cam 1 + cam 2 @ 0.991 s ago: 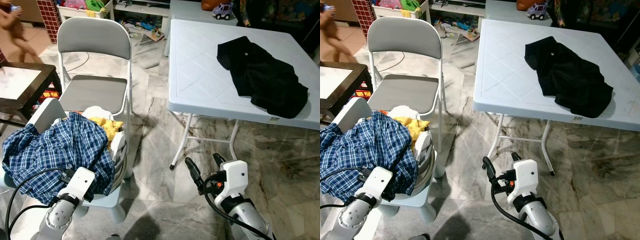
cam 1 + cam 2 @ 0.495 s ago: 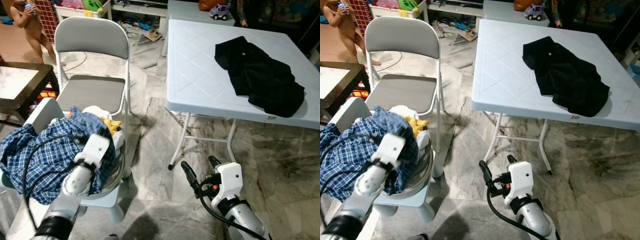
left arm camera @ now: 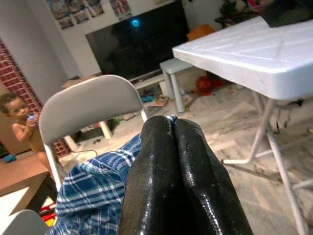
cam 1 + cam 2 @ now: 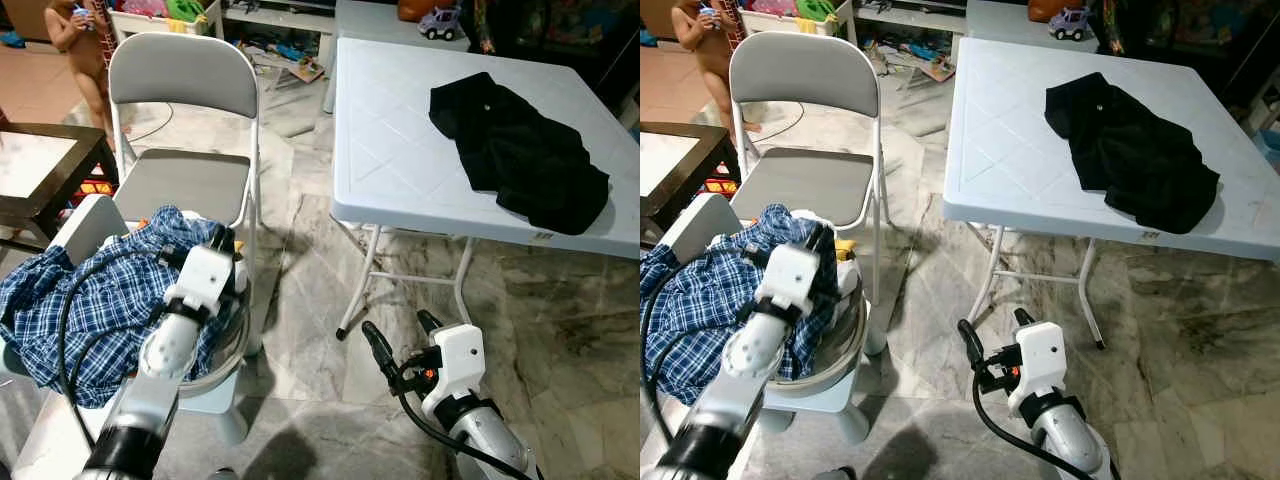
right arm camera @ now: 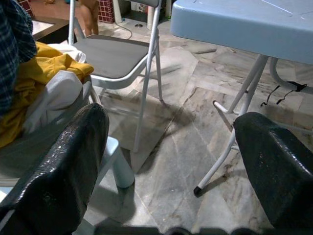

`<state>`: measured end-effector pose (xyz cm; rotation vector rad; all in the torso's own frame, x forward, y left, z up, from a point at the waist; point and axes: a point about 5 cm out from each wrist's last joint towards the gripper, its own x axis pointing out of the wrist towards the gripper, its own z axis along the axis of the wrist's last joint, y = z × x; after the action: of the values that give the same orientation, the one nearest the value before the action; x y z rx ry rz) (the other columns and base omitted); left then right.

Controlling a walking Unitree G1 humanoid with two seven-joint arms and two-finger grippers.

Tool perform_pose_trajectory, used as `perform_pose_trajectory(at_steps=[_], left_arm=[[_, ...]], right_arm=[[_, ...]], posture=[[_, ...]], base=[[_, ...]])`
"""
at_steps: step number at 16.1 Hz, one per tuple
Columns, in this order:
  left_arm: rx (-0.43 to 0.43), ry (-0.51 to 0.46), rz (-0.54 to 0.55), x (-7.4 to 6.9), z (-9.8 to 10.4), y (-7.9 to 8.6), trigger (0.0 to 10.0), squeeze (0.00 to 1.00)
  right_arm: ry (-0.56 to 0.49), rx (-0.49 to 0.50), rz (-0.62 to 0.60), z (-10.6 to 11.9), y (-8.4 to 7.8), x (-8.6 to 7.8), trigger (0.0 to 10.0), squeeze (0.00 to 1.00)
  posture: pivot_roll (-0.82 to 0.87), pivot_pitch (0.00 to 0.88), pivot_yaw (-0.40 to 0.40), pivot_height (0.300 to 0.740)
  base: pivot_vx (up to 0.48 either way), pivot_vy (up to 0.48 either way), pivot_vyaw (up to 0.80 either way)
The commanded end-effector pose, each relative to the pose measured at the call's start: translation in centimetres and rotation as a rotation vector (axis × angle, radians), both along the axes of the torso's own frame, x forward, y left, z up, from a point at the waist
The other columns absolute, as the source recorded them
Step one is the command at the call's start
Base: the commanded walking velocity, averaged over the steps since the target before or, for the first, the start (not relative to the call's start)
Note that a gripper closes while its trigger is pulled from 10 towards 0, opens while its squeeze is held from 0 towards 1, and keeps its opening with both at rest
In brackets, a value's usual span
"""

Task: Hang hanger

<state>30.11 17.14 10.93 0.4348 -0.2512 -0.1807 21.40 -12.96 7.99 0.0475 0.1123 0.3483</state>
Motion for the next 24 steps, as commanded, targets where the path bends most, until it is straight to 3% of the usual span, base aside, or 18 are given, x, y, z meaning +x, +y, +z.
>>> perform_pose_trajectory(at_steps=[1,7,10,13,16,18,21,22,24], left_arm=[[0.023,0.001,-0.034,-0.4,0.0,-0.3,0.0,0.0],[0.104,0.067,-0.074,-2.0,-1.8,0.8,0.0,0.0],[0.166,0.121,-0.099,-4.1,-3.5,2.3,0.0,0.0],[0.249,0.244,-0.07,-6.1,-7.1,4.5,0.0,0.0],[0.305,0.487,0.075,-7.9,-11.3,7.1,0.0,0.0],[0.34,0.595,0.084,-9.5,-12.7,8.0,0.0,0.0],[0.347,0.597,0.113,-9.5,-13.1,8.4,0.0,0.0],[0.322,0.476,0.143,-6.9,-11.5,7.5,9.5,0.0],[0.28,0.364,0.147,-4.3,-9.7,6.2,10.0,0.0]], right_arm=[[0.022,-0.008,-0.019,-0.6,-0.4,-0.1,10.0,0.0],[0.022,-0.01,-0.074,-0.8,-1.0,0.0,10.0,0.0],[0.026,-0.015,-0.085,-1.0,-1.2,-0.1,10.0,0.0],[0.027,-0.017,-0.084,-1.1,-1.2,0.0,10.0,0.0],[0.025,-0.017,-0.087,-1.2,-1.2,0.1,10.0,0.0],[0.026,-0.02,-0.09,-1.2,-1.3,0.0,10.0,0.0],[0.026,-0.025,-0.093,-1.2,-1.5,-0.1,10.0,0.0],[0.027,-0.028,-0.086,-1.3,-1.5,-0.1,10.0,0.0],[0.028,-0.031,-0.078,-1.3,-1.5,0.0,10.0,0.0]], posture=[[0.17,0.105,-0.138,0.74],[0.17,0.107,-0.134,0.74],[0.17,0.108,-0.131,0.74],[0.18,0.109,-0.127,0.74],[0.17,0.106,-0.121,0.74],[0.17,0.102,-0.12,0.74],[0.17,0.102,-0.126,0.74],[0.17,0.102,-0.133,0.74],[0.18,0.102,-0.137,0.74]], base=[[0.0,0.0,0.0],[0.0,0.0,0.0],[0.0,0.0,0.0],[0.0,0.0,0.0],[0.0,0.0,0.0],[0.0,0.0,0.0],[0.0,0.0,0.0],[0.0,0.0,0.0],[0.0,0.0,0.0]])
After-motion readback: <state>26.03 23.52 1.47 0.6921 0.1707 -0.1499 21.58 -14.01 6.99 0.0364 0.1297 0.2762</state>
